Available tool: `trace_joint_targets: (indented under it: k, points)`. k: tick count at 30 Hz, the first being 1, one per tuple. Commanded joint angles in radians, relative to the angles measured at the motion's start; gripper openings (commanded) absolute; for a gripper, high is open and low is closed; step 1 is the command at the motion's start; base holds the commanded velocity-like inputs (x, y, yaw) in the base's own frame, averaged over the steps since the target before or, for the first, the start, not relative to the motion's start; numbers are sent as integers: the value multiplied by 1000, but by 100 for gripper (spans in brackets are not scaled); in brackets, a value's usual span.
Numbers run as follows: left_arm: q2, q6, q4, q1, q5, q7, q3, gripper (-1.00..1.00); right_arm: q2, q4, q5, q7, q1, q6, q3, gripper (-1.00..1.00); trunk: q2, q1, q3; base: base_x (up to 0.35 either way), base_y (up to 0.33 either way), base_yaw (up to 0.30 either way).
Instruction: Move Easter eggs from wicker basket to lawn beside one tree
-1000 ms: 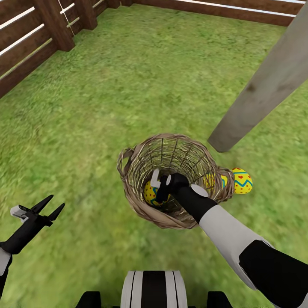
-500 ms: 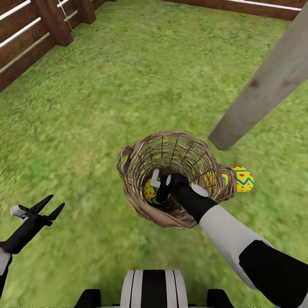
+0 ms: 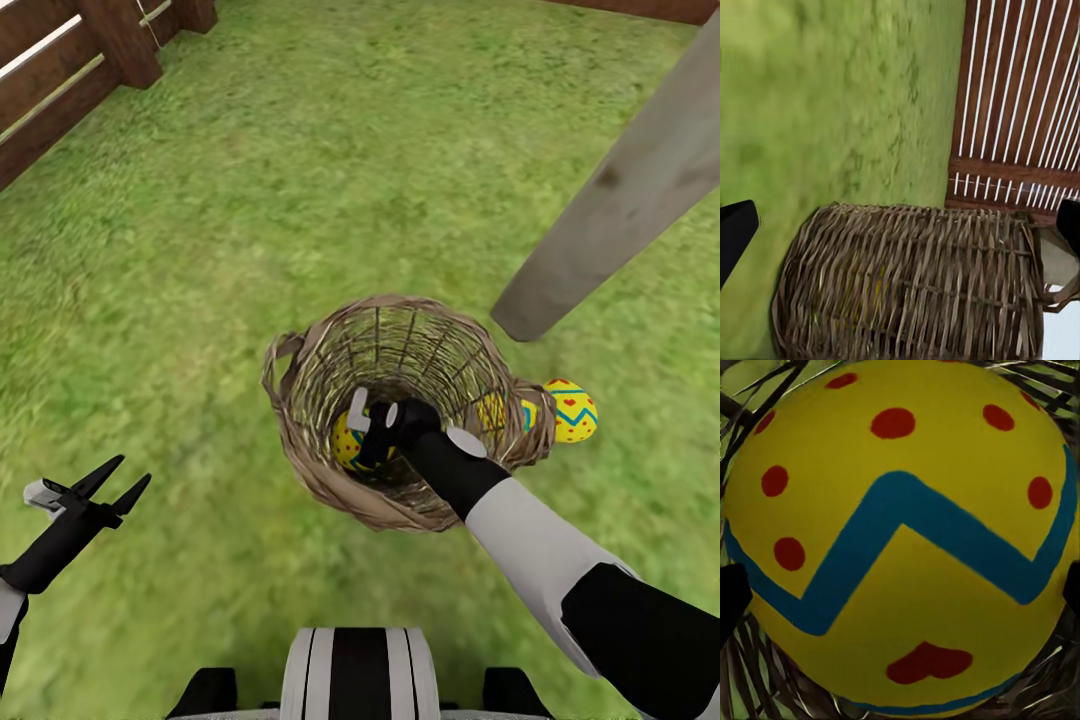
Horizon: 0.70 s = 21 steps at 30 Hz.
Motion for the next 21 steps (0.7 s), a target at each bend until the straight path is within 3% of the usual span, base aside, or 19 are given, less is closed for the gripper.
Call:
trace_joint_targets:
  k: [1, 6, 21]
  points:
    - [0, 8, 0, -1, 2, -2, 0, 100, 0, 61, 4, 5, 0, -1, 1, -100, 0, 0, -1, 0, 0, 0]
    - [0, 8, 1, -1, 2, -4, 0, 100, 1, 62, 4, 6, 0, 0, 1, -100, -1, 1, -8, 0, 0, 0]
    - [0, 8, 0, -1, 0, -25, 0, 100, 0, 62, 7, 7, 0, 0, 2, -100, 2, -3, 26, 0, 0, 0]
